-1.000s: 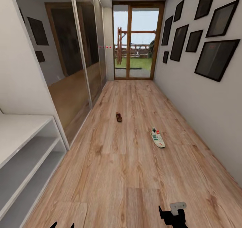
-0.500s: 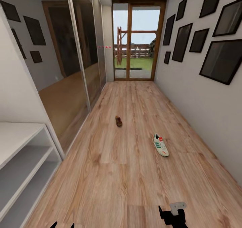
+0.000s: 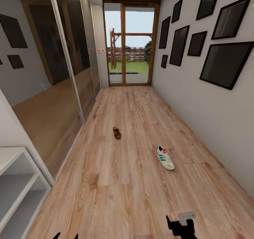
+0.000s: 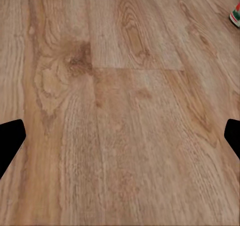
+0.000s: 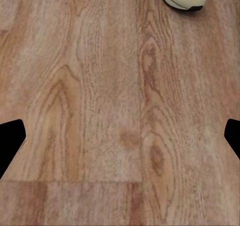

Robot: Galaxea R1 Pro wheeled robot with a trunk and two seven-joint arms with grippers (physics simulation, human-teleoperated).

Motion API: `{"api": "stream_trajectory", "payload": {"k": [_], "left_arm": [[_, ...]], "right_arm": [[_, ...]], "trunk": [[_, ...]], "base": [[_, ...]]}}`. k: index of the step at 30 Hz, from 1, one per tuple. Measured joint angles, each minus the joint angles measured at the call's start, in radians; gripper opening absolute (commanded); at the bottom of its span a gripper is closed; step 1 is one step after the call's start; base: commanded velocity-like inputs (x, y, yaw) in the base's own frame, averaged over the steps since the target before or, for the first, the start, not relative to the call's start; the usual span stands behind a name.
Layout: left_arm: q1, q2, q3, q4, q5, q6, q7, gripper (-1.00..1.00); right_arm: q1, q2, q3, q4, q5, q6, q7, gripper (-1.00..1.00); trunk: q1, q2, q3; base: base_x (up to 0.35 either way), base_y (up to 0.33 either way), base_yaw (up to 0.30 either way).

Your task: Pick up the two gym shoes and the two sandals from the corridor floor and place them onto the hallstand (shoe rack) in the corridor, making sure they are on the rack and not on the floor. Arrange them so the two gym shoes are next to each other and the two sandals are next to each other.

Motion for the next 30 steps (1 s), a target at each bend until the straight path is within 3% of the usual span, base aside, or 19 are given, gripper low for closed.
{"api": "stream_trajectory", "payload": {"k": [15,30], "left_arm": [[0.0,-0.001,-0.001,0.0,0.0,-0.001,0.0,1.0],[0.0,-0.001,-0.001,0.0,0.0,0.0,0.001,1.0]], "right_arm": [[0.0,-0.001,0.0,0.0,0.001,0.0,0.007,1.0],[0.0,-0.001,0.0,0.0,0.0,0.0,0.0,1.0]], "trunk": [[0.0,0.0,0.001],[0.0,0.0,0.001]], "base": [[0.311,0.12,-0.024],[0.335,0.015,-0.001]]}}
